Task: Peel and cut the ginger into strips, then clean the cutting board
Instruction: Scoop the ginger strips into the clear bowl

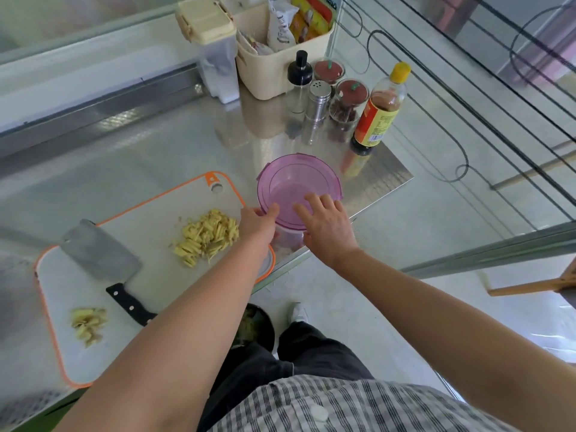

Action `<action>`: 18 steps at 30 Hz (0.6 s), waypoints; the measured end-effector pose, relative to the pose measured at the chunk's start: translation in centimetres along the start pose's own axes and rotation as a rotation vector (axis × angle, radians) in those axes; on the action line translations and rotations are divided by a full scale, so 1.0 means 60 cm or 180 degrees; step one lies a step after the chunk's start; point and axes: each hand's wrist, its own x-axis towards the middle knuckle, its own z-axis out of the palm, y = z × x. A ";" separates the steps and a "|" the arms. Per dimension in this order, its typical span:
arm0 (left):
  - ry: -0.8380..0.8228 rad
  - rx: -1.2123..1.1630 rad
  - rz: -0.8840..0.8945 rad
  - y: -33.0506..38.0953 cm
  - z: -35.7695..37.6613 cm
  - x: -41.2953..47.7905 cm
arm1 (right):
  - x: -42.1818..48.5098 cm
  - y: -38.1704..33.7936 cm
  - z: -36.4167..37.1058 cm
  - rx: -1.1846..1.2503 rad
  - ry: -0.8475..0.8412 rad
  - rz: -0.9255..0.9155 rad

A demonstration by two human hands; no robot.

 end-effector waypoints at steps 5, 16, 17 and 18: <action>0.0001 -0.0395 -0.0153 -0.011 -0.009 -0.004 | 0.004 0.017 -0.020 0.1739 0.0373 0.0304; -0.0891 0.0417 -0.0860 0.009 -0.015 -0.030 | 0.013 0.085 0.014 0.4021 -0.0550 0.3320; -0.0827 0.0427 -0.0816 0.010 -0.013 -0.027 | 0.013 0.084 0.013 0.4164 -0.0643 0.3352; -0.0762 0.0400 -0.0763 0.012 -0.013 -0.026 | 0.014 0.083 0.013 0.4305 -0.0722 0.3354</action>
